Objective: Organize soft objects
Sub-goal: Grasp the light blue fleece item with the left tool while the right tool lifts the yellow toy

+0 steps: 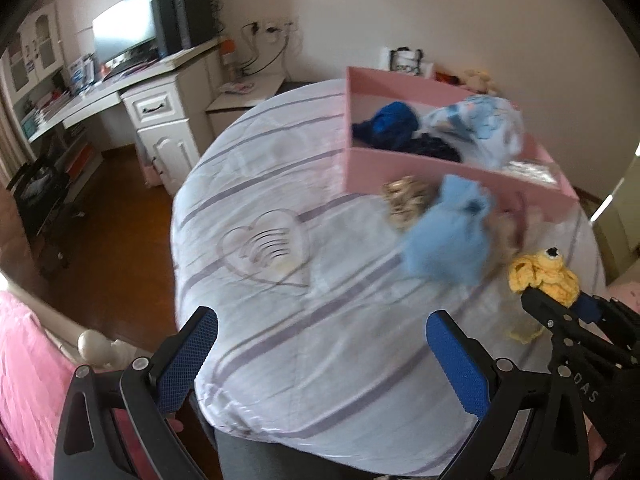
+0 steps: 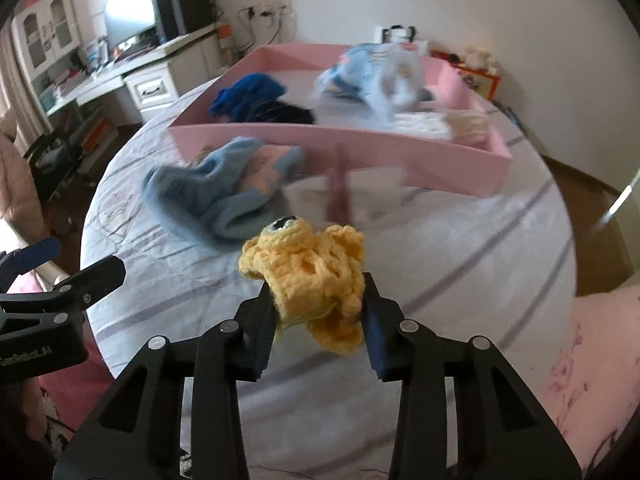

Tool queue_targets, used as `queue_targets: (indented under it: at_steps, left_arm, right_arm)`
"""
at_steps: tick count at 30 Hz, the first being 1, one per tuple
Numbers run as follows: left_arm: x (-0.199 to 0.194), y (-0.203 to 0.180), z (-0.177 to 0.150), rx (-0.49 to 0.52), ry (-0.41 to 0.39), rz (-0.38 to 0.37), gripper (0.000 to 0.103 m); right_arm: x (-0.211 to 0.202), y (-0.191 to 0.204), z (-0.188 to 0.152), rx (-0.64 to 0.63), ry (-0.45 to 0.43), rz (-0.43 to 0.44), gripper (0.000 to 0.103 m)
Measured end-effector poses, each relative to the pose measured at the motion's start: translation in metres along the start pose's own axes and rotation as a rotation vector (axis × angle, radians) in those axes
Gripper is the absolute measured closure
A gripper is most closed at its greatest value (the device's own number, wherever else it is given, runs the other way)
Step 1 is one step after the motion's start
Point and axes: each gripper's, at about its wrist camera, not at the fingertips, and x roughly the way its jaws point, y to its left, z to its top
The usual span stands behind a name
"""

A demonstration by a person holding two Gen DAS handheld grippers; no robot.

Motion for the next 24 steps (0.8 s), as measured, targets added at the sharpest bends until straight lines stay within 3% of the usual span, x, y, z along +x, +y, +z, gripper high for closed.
queue_targets:
  at_steps: [8, 13, 19, 21, 24]
  left_arm:
    - [0.0, -0.036, 0.007, 0.018, 0.01, -0.042, 0.0]
    - [0.007, -0.046, 0.013, 0.022, 0.029, -0.055, 0.007]
    - [0.03, -0.055, 0.026, 0.002, 0.066, -0.059, 0.034]
    - [0.037, -0.057, 0.027, 0.001, 0.078, -0.05, 0.055]
    - [0.044, -0.061, 0.025, 0.013, 0.094, -0.065, 0.077]
  right_arm:
    - [-0.013, -0.055, -0.005, 0.121, -0.036, -0.037, 0.067]
    - [-0.005, -0.081, -0.008, 0.171, -0.019, -0.038, 0.067]
    - [0.001, -0.089, -0.01, 0.184, -0.009, -0.013, 0.065]
    - [0.004, -0.089, -0.01, 0.182, -0.005, -0.015, 0.063]
    - [0.006, -0.088, -0.011, 0.179, 0.0, -0.019, 0.063]
